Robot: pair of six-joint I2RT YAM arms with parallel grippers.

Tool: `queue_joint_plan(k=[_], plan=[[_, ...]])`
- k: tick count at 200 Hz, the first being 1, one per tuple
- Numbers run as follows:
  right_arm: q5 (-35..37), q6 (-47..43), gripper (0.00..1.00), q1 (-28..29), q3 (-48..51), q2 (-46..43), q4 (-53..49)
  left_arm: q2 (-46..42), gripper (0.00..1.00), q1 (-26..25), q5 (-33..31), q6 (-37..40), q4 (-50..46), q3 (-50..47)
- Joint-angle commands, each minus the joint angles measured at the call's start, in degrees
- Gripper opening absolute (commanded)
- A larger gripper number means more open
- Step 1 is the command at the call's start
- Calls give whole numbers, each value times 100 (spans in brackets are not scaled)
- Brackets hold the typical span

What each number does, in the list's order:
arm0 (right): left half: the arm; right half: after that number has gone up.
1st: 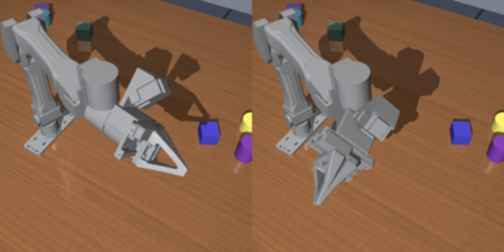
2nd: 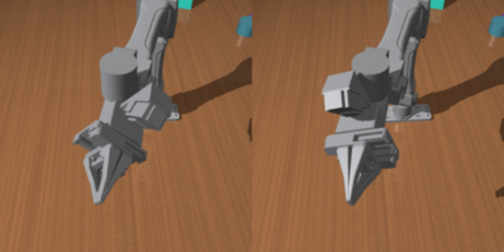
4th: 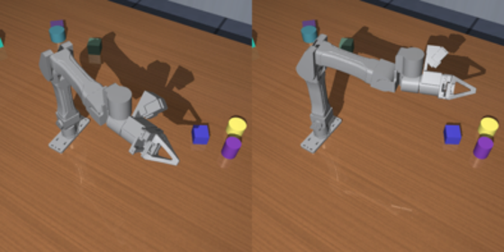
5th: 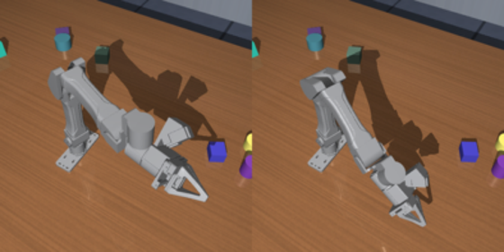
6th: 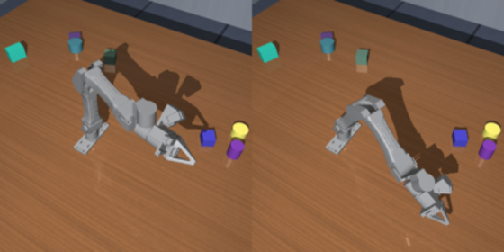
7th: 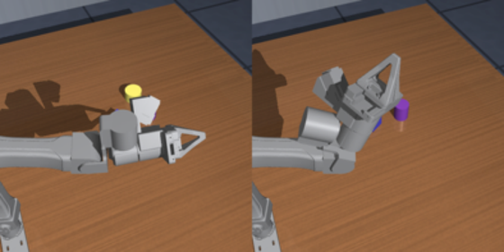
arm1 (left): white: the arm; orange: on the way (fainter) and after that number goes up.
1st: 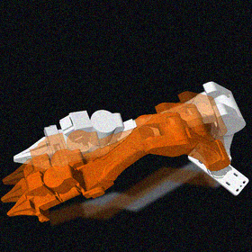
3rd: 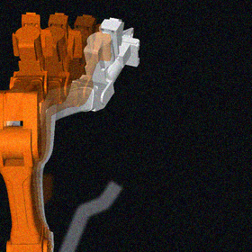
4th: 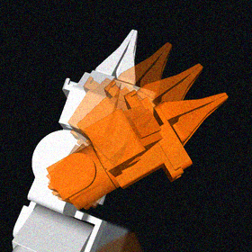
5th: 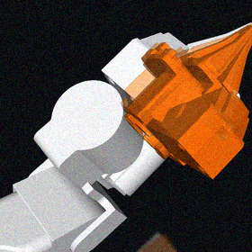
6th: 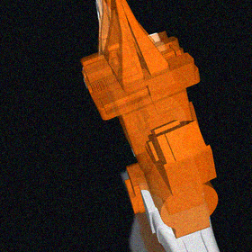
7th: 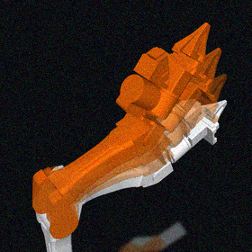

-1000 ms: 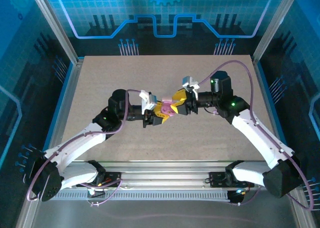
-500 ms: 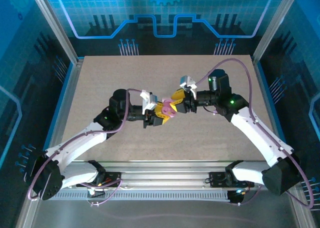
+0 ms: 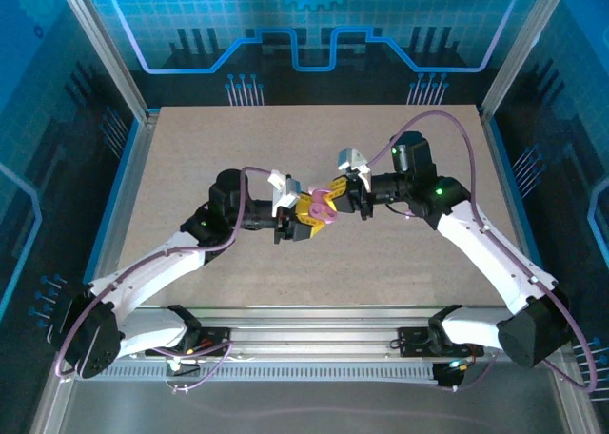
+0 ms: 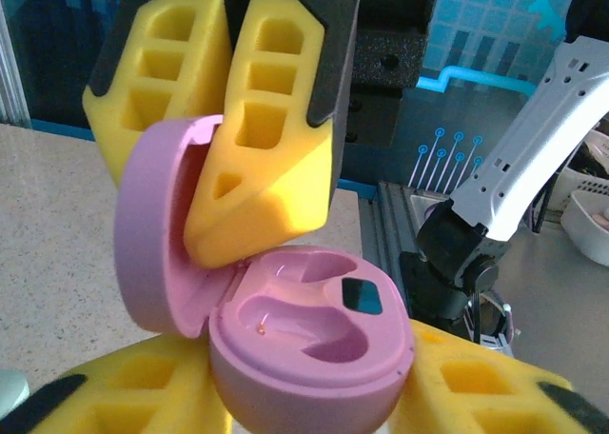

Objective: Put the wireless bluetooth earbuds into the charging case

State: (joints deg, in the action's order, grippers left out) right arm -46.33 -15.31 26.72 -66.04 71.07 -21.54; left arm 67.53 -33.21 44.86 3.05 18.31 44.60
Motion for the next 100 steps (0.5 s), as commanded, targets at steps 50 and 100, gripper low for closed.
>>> queue_joint_plan(k=[50,100], plan=[[248,29,6,88,87,-269,292,198,62,-140,23,-233,458,176],[518,27,7,119,305,-433,568,257,63,-223,-121,-284,493,236]])
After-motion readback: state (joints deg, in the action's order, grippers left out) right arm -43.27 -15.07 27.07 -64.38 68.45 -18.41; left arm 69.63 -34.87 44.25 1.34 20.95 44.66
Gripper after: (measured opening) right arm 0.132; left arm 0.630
